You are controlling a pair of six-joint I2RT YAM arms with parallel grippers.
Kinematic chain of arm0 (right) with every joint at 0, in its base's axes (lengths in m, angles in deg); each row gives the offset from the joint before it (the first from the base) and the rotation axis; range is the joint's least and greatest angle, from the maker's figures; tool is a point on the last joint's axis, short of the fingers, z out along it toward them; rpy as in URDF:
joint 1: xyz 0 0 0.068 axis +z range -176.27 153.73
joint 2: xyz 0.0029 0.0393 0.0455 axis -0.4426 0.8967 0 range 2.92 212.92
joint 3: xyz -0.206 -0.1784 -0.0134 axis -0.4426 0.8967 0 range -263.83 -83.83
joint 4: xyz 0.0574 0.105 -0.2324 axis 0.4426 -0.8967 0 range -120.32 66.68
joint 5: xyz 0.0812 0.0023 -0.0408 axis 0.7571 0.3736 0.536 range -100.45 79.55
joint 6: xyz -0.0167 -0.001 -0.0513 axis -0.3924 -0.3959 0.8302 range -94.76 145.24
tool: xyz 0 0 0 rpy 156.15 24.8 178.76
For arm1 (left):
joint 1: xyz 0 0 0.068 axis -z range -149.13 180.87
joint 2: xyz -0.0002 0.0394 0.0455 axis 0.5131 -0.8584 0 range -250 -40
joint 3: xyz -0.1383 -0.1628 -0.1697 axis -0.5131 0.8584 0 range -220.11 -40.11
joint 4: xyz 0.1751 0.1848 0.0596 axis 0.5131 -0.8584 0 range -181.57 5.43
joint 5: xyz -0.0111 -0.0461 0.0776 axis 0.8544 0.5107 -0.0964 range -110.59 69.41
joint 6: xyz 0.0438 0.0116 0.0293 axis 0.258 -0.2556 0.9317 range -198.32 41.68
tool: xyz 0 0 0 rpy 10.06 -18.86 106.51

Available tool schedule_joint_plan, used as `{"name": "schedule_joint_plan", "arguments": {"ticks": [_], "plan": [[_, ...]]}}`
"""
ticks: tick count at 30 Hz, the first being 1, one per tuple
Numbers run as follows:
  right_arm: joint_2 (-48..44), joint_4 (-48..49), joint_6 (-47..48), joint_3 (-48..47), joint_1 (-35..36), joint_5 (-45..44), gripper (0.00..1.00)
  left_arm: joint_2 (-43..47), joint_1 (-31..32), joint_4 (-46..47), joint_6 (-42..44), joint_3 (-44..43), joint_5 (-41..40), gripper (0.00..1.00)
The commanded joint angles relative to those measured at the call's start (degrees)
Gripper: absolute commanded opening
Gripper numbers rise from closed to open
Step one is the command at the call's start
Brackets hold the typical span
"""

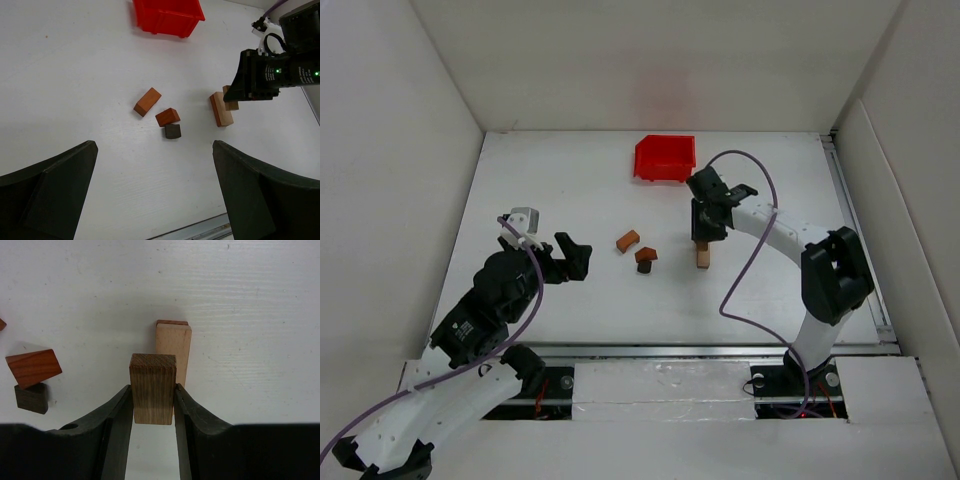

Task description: Build the wood block tower

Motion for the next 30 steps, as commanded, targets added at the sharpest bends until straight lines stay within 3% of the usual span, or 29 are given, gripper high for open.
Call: {"name": "schedule_joint_plan", "arguments": {"ticks": [1,30], "plan": [[-0.2,0.3,0.2,0.2,-0.2,-0.2,0.03,0.6,0.2,2.6,0.0,0.5,0.0,0.99],[0.7,3.0,0.4,2.5,-1.8,0.7,0.15,-0.1,0.2,2.7,0.0,0.6,0.3,0.99]]}}
